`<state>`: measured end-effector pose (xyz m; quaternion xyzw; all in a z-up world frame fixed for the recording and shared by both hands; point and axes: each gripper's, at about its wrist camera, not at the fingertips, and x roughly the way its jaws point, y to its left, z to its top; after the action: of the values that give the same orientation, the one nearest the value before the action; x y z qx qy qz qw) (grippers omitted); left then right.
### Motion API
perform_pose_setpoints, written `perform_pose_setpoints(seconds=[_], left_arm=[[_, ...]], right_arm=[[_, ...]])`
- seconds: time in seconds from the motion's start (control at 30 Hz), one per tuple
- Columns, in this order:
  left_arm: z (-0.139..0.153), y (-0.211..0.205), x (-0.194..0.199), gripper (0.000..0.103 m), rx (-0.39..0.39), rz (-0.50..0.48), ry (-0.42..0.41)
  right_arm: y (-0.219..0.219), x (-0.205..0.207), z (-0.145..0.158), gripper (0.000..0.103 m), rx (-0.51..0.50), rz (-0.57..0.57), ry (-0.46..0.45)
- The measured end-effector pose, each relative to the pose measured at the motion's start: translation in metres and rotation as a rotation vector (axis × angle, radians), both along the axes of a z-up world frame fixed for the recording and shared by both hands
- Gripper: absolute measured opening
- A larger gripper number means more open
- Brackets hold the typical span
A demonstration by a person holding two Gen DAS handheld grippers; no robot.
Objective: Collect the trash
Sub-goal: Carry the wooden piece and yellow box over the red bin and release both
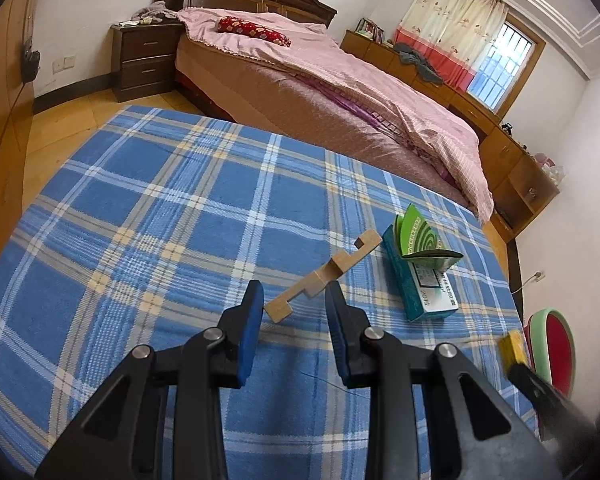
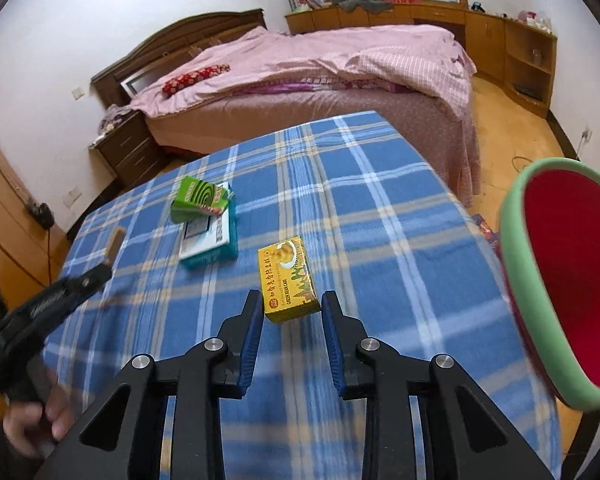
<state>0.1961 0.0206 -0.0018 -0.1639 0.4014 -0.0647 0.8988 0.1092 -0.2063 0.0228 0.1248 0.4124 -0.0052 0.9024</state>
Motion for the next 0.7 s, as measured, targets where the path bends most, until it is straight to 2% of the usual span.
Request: perform_pose_setpoints(seconds=[0.17, 0.3, 0.53, 0.7], left_arm=[[0.002, -0.004, -0.002, 0.032, -0.009, -0.015, -0.005], [0.008, -0.008, -0.004, 0.032, -0.057, -0.044, -0.012], [0.025, -0.024, -0.021, 0.032, -0.057, -0.094, -0.03], [0.04, -0.054, -0.044, 0.032, -0.044, -0.17, -0.043]], right_arm=[[-0.012, -0.04, 0.005, 0.03, 0.004, -0.019, -0.024], [-0.029, -0.068, 0.007, 0.03, 0.023, -0.063, -0.036], [-0.074, -0.114, 0.011, 0.03, 0.041, -0.181, -0.056], [-0.105, -0.138, 0.014, 0.03, 0.063, -0.253, -0.086]])
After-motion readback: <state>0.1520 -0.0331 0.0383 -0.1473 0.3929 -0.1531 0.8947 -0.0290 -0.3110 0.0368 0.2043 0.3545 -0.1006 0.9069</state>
